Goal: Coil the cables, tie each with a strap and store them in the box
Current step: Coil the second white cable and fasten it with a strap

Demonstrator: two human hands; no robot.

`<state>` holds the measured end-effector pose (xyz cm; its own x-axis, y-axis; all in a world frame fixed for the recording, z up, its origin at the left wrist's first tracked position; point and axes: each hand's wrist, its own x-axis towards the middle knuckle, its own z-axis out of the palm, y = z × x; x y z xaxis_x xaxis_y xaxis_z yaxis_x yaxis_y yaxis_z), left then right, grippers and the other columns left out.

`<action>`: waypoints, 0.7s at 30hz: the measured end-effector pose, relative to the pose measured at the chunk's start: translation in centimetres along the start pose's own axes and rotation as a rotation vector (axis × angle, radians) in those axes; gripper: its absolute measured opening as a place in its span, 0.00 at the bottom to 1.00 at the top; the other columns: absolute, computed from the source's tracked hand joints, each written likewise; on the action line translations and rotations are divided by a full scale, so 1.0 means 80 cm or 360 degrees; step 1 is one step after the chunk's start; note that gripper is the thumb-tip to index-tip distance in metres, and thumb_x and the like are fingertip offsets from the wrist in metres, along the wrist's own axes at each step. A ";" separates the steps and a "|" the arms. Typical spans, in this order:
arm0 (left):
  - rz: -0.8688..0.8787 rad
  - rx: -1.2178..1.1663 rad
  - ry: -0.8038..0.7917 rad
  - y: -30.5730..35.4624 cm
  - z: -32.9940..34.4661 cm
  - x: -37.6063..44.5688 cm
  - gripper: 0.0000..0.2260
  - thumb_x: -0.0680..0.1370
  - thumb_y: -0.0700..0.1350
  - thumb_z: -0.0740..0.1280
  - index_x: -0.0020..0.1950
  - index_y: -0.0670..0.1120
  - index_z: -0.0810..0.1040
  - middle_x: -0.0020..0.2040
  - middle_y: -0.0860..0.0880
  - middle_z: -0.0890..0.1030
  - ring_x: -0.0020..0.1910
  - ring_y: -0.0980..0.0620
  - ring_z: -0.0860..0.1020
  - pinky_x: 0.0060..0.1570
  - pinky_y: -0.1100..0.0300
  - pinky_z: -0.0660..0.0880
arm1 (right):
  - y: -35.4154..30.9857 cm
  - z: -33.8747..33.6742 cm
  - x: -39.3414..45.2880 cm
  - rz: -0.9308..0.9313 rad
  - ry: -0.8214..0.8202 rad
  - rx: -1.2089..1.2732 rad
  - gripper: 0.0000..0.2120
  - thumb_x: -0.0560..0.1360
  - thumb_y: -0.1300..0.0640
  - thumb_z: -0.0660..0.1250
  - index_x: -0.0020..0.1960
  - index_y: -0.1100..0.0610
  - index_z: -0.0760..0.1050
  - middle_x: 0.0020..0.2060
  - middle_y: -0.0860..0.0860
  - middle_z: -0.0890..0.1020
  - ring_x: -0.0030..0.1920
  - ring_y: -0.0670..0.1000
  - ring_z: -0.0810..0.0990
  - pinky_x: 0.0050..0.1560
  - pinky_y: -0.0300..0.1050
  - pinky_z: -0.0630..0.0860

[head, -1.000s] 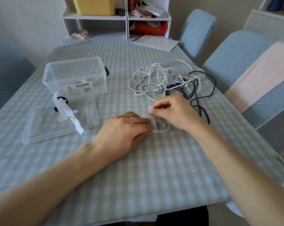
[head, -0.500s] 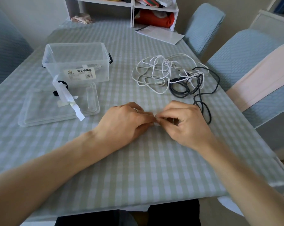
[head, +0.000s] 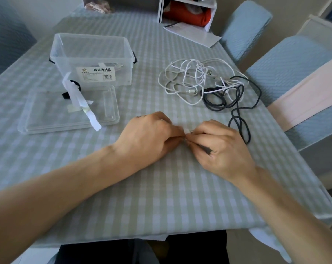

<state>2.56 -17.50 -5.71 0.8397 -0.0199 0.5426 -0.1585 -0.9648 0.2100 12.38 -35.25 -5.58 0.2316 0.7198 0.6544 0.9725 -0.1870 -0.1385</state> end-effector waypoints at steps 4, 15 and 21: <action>-0.0084 -0.0076 -0.0024 0.003 -0.003 0.000 0.07 0.75 0.54 0.69 0.48 0.56 0.85 0.41 0.50 0.83 0.45 0.49 0.83 0.32 0.51 0.79 | -0.006 -0.004 -0.004 -0.0025 -0.0089 -0.0159 0.08 0.77 0.60 0.69 0.42 0.60 0.84 0.36 0.51 0.80 0.37 0.54 0.78 0.30 0.49 0.74; -0.0142 -0.0334 -0.0119 0.002 0.001 -0.008 0.17 0.74 0.56 0.59 0.51 0.58 0.86 0.54 0.59 0.84 0.58 0.52 0.80 0.46 0.49 0.82 | -0.022 -0.012 -0.010 0.0408 -0.0353 0.0014 0.15 0.78 0.47 0.64 0.49 0.54 0.86 0.44 0.45 0.80 0.48 0.48 0.76 0.42 0.45 0.76; -0.0127 -0.0349 -0.0106 0.004 -0.001 -0.005 0.11 0.74 0.52 0.66 0.50 0.54 0.87 0.50 0.55 0.86 0.54 0.52 0.82 0.49 0.53 0.81 | -0.018 -0.011 0.012 0.1074 -0.0287 0.0550 0.03 0.70 0.53 0.78 0.40 0.48 0.85 0.35 0.43 0.83 0.37 0.41 0.81 0.38 0.31 0.71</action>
<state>2.09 -17.77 -5.80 0.8853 0.0300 0.4640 -0.1931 -0.8840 0.4257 11.17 -34.89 -4.13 0.7472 0.6274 0.2192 0.5647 -0.4256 -0.7071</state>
